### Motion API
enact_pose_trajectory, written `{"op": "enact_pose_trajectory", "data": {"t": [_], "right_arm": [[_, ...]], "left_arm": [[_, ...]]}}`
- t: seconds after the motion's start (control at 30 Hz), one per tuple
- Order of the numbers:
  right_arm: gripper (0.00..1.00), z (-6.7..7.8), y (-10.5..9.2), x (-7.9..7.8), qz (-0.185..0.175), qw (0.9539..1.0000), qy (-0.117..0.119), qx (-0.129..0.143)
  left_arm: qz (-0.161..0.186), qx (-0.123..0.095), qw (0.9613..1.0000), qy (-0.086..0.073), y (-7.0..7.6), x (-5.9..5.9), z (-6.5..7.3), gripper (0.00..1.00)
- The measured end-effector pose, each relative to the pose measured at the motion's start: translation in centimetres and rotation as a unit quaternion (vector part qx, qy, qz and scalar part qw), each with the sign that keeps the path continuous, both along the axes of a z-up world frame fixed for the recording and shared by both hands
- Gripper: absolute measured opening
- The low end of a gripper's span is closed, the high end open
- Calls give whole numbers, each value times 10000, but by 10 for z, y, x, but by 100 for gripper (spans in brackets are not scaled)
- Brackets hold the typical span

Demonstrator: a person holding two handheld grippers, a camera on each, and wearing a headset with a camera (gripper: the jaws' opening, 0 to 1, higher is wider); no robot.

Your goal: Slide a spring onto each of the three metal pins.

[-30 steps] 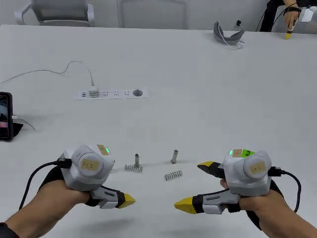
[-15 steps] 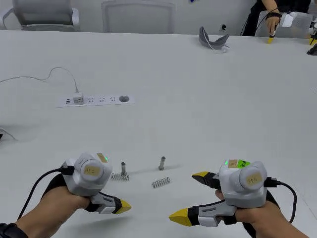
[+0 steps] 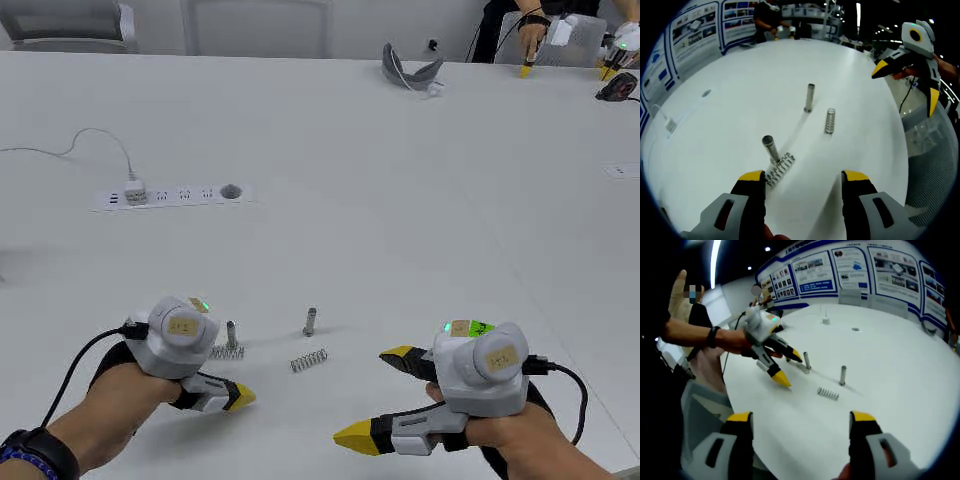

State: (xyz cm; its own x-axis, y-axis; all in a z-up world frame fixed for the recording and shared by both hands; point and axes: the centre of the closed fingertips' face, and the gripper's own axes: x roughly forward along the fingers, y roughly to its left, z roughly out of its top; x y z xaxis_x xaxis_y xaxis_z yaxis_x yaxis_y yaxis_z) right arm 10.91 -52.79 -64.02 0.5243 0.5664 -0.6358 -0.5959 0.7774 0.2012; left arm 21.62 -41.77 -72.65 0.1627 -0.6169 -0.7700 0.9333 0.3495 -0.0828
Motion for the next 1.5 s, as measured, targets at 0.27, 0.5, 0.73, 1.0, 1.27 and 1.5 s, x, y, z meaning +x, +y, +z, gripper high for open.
{"op": "enact_pose_trajectory", "data": {"t": [0.27,0.5,0.73,1.0,1.27,1.5], "right_arm": [[80,0,-3,0,-39,10000,-4,-7],[80,-1,0,0,-8,10000,19,-15],[80,-1,-1,-1,-25,10000,17,-25],[80,-2,-2,-2,-41,10000,39,-22],[80,-3,1,-3,-21,10000,48,-12],[80,-4,3,-4,-6,10000,67,5]], "left_arm": [[-39,113,9999,-6,6,-3,-3,56],[264,22,9996,50,7,5,-4,46],[391,125,9991,-38,10,11,-7,32],[778,141,9968,-78,13,17,-10,13],[868,116,9961,107,14,7,-11,11],[942,78,9954,165,22,-1,-10,11]]}}
